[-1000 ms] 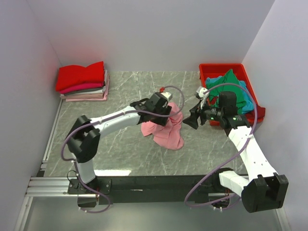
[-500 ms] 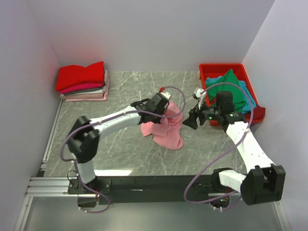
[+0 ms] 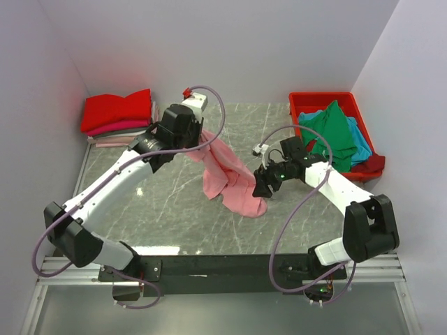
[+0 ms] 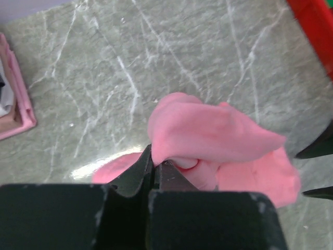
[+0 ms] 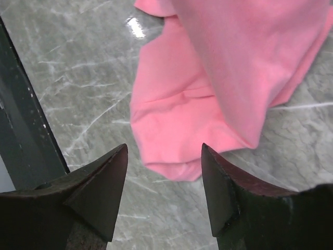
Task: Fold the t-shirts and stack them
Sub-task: Flatten the tshirt out
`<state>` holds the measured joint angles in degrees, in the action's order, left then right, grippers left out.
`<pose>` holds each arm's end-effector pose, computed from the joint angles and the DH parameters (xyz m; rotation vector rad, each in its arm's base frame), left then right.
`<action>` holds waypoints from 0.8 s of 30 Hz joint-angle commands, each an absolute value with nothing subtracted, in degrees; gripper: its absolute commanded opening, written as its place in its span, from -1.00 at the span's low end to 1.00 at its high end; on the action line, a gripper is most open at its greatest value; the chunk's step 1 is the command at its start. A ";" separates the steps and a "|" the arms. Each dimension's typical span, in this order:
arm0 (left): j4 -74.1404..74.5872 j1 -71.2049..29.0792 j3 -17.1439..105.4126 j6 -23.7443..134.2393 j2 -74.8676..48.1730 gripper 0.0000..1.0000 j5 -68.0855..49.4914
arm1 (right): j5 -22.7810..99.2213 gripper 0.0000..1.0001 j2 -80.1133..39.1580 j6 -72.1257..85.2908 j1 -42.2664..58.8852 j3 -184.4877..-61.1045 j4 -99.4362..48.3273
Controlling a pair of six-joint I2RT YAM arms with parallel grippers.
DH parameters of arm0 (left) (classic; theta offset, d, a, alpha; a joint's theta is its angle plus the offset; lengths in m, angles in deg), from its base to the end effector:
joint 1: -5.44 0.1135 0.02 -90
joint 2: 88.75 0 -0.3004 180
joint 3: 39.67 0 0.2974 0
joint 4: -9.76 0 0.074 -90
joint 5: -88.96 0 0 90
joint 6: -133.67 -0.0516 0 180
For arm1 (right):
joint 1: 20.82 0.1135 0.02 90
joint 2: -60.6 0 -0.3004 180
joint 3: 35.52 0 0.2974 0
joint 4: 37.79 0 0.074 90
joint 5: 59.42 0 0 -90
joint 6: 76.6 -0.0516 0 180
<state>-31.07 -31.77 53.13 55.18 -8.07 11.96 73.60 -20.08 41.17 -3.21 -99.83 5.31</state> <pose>0.3026 -0.2152 0.4127 0.3235 2.0452 -0.2904 0.2881 0.1284 0.2299 -1.1699 2.1255 0.8887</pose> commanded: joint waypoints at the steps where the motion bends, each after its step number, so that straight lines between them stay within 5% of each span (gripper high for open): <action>1: -32.38 -27.63 58.17 50.79 -6.49 -0.99 9.95 | 71.45 0.30 -19.03 41.43 -4.29 -104.03 6.54; 11: -35.70 -13.20 97.40 48.42 21.87 -0.99 14.69 | 73.64 0.30 -13.84 41.52 -10.36 -102.80 6.11; 15: -41.69 -13.20 107.14 51.39 29.47 0.36 17.15 | 75.31 0.31 -13.75 41.87 -10.27 -102.45 6.19; 18: -37.40 -13.20 97.24 52.28 21.25 0.62 18.12 | 75.58 0.30 -14.63 42.93 -9.48 -102.01 6.11; 24: -32.21 -13.20 69.83 56.05 -0.75 0.62 12.34 | 70.76 0.30 -17.35 44.95 -1.06 -101.57 4.62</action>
